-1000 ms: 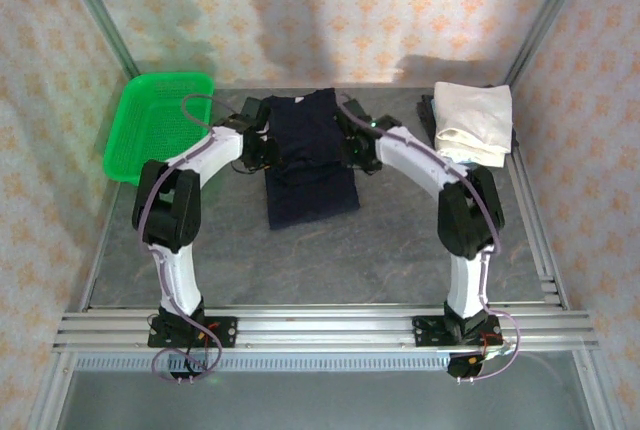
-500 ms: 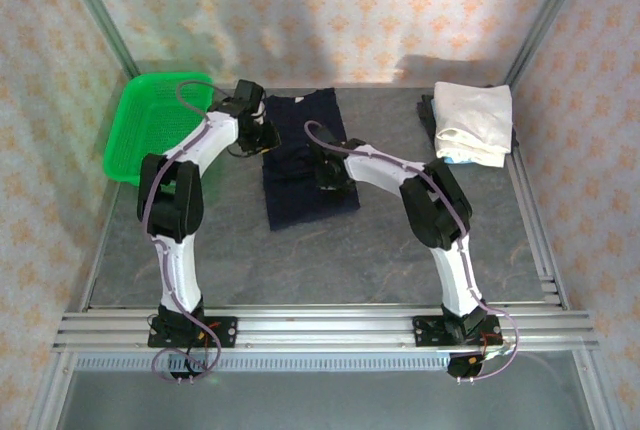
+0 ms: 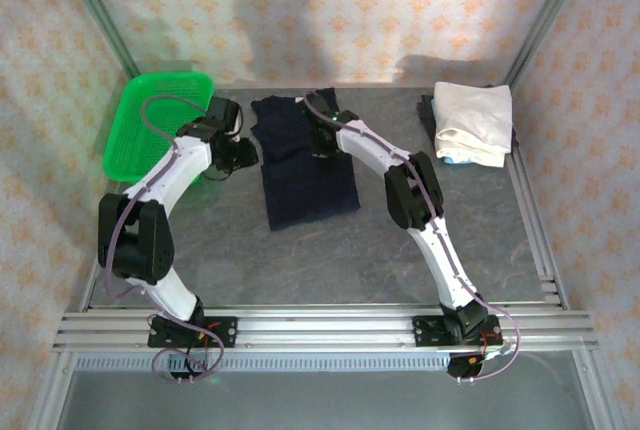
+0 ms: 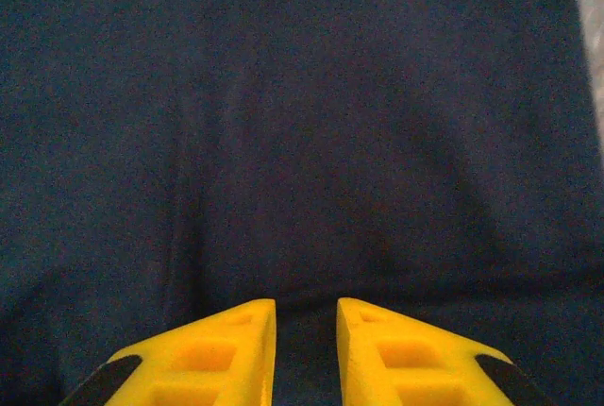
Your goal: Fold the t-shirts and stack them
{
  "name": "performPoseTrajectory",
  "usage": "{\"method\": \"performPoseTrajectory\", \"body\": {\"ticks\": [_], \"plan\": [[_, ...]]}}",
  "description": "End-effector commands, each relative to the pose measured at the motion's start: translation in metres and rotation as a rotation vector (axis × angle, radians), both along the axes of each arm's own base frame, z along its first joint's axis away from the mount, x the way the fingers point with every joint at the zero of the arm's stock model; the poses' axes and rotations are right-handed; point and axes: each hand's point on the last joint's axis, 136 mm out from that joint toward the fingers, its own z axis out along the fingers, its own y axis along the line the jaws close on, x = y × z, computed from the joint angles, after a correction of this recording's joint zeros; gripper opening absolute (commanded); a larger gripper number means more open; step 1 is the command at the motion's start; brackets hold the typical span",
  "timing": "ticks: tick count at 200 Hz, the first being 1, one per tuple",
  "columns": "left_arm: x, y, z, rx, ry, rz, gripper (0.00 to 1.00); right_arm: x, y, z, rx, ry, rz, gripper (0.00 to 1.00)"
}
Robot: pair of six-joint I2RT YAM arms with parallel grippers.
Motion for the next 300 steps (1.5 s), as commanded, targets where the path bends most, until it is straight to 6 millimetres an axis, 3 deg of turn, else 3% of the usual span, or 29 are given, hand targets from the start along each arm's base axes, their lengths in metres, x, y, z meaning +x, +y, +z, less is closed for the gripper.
{"method": "performPoseTrajectory", "body": {"ticks": [1,28,49,89,107,125,178,192,220,234,256,300], "plan": [[-0.025,0.0,-0.009,0.028,0.013,-0.014,0.33,0.004,-0.021,0.023,-0.027,0.026,0.002,0.24],[-0.052,-0.015,-0.029,-0.002,0.033,-0.018,0.38,-0.013,-0.031,0.065,-0.019,-0.016,0.009,0.31],[-0.069,-0.034,-0.044,-0.064,0.039,-0.028,0.39,-0.041,-0.054,0.074,-0.039,-0.024,-0.019,0.34],[-0.085,-0.048,-0.064,-0.11,0.056,-0.013,0.41,-0.117,-0.076,0.031,0.064,0.059,-0.054,0.32],[-0.09,-0.054,-0.074,-0.121,0.067,-0.013,0.45,-0.139,-0.088,0.021,0.077,0.058,-0.064,0.33],[-0.093,-0.063,-0.083,-0.154,0.073,-0.015,0.51,-0.155,-0.082,0.011,0.138,0.093,-0.026,0.35],[-0.094,-0.074,-0.099,-0.228,0.049,0.018,0.5,-0.182,-0.076,-0.021,0.221,0.179,-0.001,0.33],[-0.096,-0.074,-0.102,-0.222,0.056,-0.003,0.5,-0.186,-0.079,-0.026,0.211,0.184,-0.007,0.29],[-0.107,-0.066,-0.11,-0.164,0.114,-0.02,0.46,-0.195,-0.086,-0.023,0.205,0.185,-0.017,0.05],[-0.111,-0.059,-0.11,-0.134,0.11,-0.009,0.46,-0.201,-0.099,-0.019,0.166,0.168,-0.033,0.02],[-0.114,-0.061,-0.11,-0.149,0.111,-0.012,0.46,-0.204,-0.103,-0.008,0.167,0.141,-0.03,0.04],[-0.108,-0.069,-0.113,-0.198,0.095,0.004,0.51,-0.189,-0.068,0.005,0.234,0.103,0.045,0.23]]}}
